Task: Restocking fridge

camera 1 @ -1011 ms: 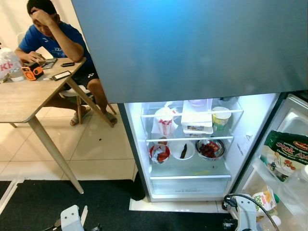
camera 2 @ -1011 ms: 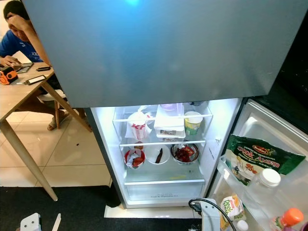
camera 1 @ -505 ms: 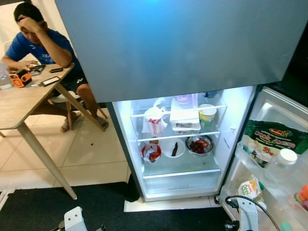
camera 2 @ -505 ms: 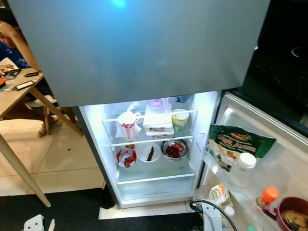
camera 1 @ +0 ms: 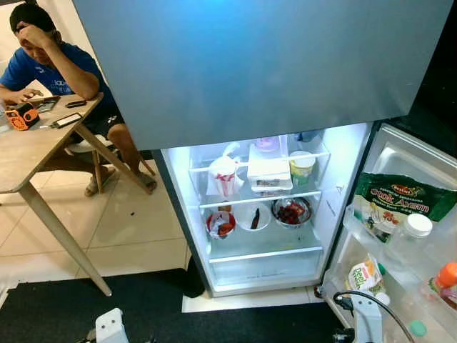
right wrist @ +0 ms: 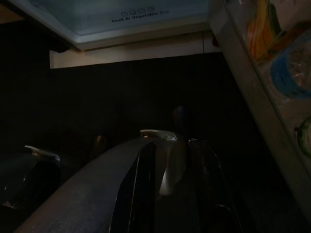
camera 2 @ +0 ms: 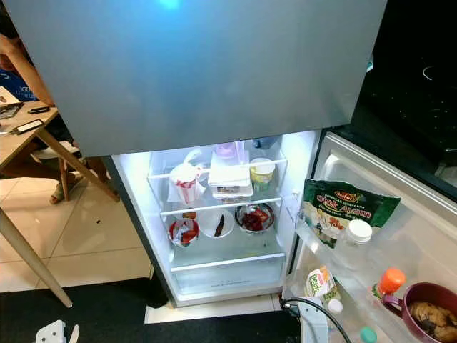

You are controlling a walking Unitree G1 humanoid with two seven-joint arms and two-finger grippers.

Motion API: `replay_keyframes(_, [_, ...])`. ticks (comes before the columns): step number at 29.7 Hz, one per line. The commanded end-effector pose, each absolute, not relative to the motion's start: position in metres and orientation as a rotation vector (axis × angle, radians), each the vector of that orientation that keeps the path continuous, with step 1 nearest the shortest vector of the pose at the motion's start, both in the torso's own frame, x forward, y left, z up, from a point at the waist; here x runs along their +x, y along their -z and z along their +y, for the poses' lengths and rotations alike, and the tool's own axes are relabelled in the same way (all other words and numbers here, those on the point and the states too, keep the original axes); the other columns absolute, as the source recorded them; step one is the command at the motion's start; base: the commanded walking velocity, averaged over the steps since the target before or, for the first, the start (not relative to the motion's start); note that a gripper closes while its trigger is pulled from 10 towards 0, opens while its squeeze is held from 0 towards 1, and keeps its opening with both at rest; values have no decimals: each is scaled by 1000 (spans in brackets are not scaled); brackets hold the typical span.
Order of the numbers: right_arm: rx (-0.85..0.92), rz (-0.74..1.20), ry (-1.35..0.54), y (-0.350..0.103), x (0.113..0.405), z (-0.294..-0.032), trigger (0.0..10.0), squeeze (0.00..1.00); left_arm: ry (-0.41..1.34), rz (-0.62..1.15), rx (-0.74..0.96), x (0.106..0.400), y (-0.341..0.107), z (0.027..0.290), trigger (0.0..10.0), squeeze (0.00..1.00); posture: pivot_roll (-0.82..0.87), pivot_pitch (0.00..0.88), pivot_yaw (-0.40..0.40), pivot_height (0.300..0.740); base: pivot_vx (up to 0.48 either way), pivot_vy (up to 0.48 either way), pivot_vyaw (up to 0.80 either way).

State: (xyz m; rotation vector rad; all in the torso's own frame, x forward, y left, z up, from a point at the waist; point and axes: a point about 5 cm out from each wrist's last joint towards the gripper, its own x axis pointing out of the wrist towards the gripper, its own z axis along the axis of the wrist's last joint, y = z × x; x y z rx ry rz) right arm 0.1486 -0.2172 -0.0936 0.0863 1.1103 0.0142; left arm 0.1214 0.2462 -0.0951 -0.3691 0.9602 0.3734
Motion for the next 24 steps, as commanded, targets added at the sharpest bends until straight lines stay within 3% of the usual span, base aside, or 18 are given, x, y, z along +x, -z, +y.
replay_keyframes(1, [94,1106,-19,94,150,-214,10000,0,-369,981,-371,117,98,241,10000,0,-49,0,30,740,-480,0,0])
replay_keyframes(24, [73,1115,-33,94,148,-216,10000,0,-368,978,-374,117,97,243,10000,0,-50,0,27,740,-15,0,0])
